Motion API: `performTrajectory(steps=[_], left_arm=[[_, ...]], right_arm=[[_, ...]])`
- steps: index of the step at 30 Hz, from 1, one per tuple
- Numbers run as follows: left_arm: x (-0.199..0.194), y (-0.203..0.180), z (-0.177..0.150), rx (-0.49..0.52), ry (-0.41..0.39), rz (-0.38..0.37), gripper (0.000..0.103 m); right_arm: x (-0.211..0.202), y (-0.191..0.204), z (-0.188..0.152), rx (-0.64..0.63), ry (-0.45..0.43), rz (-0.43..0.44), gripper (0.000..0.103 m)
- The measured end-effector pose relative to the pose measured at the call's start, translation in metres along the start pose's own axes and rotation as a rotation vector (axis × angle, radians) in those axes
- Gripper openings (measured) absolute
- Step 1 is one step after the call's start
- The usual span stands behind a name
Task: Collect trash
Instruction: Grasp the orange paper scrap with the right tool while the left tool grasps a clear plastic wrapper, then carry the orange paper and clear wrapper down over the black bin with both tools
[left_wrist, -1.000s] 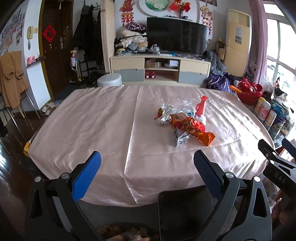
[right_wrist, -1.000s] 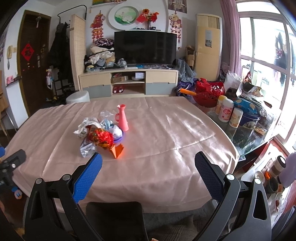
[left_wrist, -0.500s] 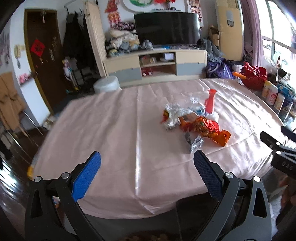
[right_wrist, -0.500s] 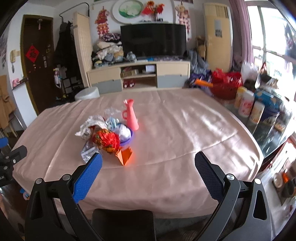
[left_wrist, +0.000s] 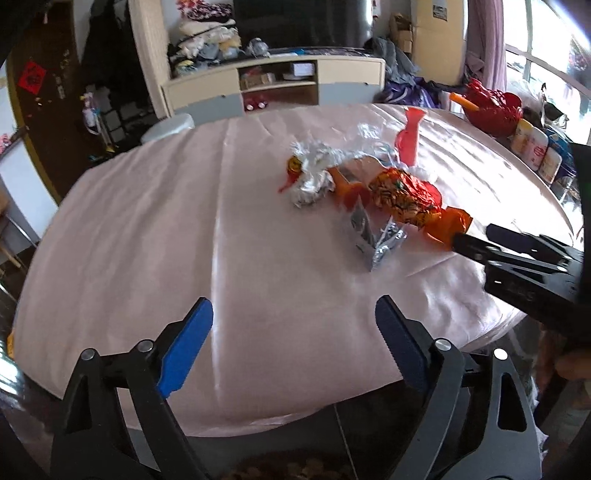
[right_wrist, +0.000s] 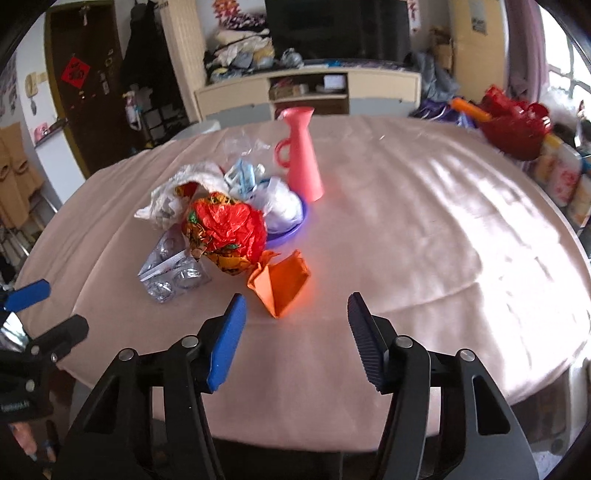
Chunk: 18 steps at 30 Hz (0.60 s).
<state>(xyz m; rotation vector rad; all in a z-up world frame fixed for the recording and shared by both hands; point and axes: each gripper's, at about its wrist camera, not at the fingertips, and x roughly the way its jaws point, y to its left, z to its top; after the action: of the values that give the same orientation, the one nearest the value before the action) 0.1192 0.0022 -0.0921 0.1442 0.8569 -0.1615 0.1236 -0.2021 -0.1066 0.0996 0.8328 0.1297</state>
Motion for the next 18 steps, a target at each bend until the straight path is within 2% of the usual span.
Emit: performTrajectory(steps=[3,5,8,10,13,14,18], left_arm=[[0.010,-0.007,0.004,0.015,0.015,-0.036,0.082],[0.017,-0.011,0.008,0.026,0.020,-0.064,0.079],[0.027,-0.021,0.016,0.045,0.022,-0.100,0.075],[0.034,-0.027,0.022,0.054,0.023,-0.129,0.071],[0.044,-0.036,0.029,0.074,0.018,-0.152,0.070],[0.046,-0.038,0.030,0.078,0.017,-0.155,0.070],[0.061,-0.046,0.040,0.082,0.026,-0.163,0.070]], right_arm=[[0.009,0.002,0.004,0.001,0.013,0.025,0.058],[0.013,0.002,0.007,-0.004,0.016,0.029,0.048],[0.014,0.000,0.011,-0.015,0.014,0.038,0.040],[0.014,-0.001,0.011,-0.018,0.011,0.046,0.035],[0.014,-0.010,0.013,-0.008,0.006,0.059,0.034],[0.014,-0.012,0.013,-0.008,0.007,0.057,0.027],[0.012,-0.020,0.016,-0.021,0.002,0.033,0.026]])
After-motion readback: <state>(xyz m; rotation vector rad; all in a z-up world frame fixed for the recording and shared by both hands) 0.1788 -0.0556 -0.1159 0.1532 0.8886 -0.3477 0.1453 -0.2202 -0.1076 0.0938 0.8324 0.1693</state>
